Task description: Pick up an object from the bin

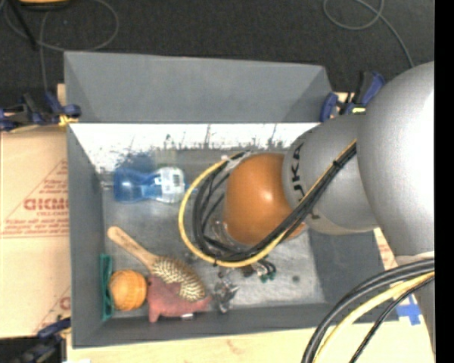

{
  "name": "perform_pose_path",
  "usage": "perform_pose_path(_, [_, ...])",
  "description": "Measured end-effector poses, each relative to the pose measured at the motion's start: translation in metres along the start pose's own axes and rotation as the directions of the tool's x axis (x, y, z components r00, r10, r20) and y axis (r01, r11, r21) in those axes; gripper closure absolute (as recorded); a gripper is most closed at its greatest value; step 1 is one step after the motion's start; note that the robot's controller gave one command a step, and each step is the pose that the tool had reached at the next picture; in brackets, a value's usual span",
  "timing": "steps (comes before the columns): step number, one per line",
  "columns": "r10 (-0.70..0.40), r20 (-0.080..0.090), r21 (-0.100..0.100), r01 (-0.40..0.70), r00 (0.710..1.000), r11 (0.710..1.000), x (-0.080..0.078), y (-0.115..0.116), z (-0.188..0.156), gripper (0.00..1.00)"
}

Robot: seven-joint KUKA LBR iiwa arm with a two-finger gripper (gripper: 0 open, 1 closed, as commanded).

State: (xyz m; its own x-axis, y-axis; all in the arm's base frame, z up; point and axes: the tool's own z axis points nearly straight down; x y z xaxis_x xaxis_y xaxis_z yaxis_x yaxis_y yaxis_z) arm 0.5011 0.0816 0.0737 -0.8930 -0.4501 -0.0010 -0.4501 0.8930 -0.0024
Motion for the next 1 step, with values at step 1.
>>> perform_pose_path(1, [0.000, 0.000, 0.000, 0.000, 1.000, 1.000, 0.0000, 0.0000, 0.0000, 0.00])
